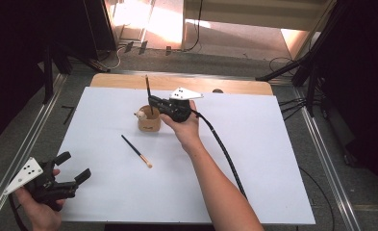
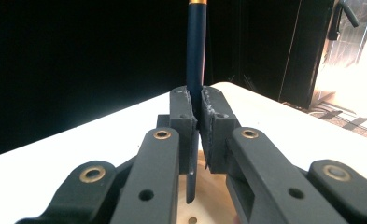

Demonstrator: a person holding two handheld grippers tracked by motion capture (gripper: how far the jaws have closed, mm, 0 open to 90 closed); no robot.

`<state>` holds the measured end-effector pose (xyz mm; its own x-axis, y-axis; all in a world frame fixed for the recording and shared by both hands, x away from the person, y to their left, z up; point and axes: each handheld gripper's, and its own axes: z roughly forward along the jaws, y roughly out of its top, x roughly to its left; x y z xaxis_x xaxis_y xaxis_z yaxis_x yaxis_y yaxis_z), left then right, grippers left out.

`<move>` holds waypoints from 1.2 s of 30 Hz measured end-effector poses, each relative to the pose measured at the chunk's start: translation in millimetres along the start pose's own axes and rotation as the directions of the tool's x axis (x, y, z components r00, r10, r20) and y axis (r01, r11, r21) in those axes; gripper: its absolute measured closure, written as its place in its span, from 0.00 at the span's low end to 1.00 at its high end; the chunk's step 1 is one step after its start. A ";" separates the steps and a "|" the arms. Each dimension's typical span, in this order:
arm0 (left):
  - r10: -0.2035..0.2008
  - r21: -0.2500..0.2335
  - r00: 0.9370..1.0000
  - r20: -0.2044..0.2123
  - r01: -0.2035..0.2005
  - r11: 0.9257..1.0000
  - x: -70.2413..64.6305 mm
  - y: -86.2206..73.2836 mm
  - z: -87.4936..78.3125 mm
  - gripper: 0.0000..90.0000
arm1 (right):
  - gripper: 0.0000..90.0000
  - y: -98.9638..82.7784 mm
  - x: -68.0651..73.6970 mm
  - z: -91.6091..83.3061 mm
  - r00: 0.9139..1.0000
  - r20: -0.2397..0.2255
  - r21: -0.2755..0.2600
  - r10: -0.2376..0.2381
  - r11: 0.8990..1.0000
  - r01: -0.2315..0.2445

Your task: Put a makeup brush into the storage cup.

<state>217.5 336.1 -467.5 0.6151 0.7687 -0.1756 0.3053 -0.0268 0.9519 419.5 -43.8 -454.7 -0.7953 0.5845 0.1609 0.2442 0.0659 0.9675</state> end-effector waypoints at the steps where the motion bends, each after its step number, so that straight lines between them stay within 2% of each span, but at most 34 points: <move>1: 0.001 0.001 1.000 -0.001 -0.001 1.000 0.1 0.0 -0.2 0.00 | 0.95 -0.8 0.2 0.5 1.000 -0.001 0.002 0.001 1.000 -0.001; 10: 0.001 0.001 1.000 0.001 -0.001 1.000 0.0 0.0 0.0 0.00 | 0.95 -8.3 0.1 3.0 1.000 0.004 0.025 -0.004 1.000 0.003; 20: 0.001 0.004 1.000 0.001 -0.001 1.000 -0.6 0.0 0.6 0.00 | 0.95 -19.2 -3.9 1.5 1.000 0.016 0.045 0.014 0.999 -0.015; 36: 0.002 0.003 1.000 0.004 -0.002 1.000 -0.9 -0.2 1.4 0.00 | 0.95 -23.1 -1.4 4.0 1.000 0.018 0.092 -0.009 0.996 0.008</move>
<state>217.9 334.6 -467.9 0.6186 0.7661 -0.1745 0.3062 -0.0304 0.9515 417.1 -42.9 -478.0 -0.7873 0.5985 0.1482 0.2879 0.1443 0.9467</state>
